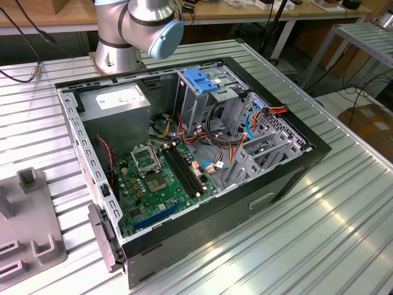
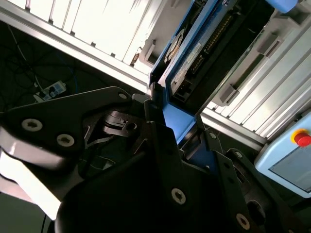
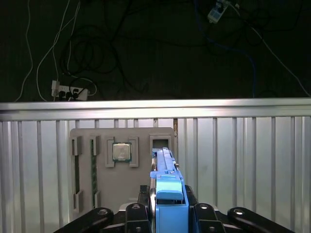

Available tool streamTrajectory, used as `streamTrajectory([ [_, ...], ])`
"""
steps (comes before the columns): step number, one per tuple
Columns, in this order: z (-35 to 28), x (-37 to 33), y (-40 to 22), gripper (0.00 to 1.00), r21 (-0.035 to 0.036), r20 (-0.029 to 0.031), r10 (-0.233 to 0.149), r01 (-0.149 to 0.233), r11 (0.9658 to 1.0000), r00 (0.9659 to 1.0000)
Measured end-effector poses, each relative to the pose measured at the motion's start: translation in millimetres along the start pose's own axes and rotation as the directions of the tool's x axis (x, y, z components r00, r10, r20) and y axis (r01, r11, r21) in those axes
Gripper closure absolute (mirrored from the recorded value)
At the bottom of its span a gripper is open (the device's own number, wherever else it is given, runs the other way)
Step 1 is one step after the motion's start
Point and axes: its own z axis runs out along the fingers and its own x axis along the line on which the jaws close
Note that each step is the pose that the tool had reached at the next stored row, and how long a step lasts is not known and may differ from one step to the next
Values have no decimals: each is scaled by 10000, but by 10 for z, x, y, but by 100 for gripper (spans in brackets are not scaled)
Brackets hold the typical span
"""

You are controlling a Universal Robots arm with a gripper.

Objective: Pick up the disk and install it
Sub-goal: 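Pick up the disk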

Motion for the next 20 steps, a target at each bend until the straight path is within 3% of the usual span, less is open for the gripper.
streamTrajectory([
  [20,-175,5,-4,63,1,0,-1,1,10000,10000],
])
